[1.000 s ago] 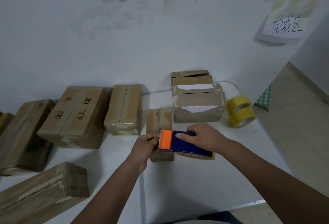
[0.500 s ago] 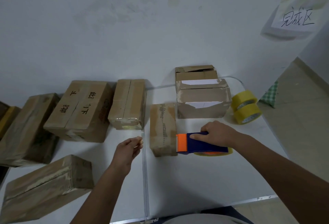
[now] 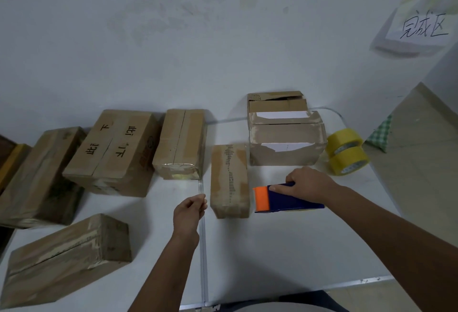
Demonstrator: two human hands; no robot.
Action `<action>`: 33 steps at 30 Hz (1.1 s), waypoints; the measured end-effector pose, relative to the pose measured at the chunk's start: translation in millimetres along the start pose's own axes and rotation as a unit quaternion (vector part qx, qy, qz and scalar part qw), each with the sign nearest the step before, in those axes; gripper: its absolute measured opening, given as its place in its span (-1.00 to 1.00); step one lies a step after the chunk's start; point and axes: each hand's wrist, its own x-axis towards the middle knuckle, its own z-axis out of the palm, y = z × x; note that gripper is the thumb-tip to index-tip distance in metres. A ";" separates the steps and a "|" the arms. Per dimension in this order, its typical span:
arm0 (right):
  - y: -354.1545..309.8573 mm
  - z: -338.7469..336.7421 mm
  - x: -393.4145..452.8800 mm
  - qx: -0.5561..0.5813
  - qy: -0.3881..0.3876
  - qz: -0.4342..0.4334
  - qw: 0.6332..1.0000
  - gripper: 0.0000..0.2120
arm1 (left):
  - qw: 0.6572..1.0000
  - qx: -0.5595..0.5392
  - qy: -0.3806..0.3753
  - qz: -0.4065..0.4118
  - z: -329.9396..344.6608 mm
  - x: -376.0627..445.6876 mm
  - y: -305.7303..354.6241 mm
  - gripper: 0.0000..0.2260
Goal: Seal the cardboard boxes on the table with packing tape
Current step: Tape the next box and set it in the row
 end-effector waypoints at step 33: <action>-13.9 36.0 9.8 -0.004 -0.045 0.034 0.998 -0.36 | 0.979 0.202 -0.040 0.013 -10.9 19.6 5.7 -0.51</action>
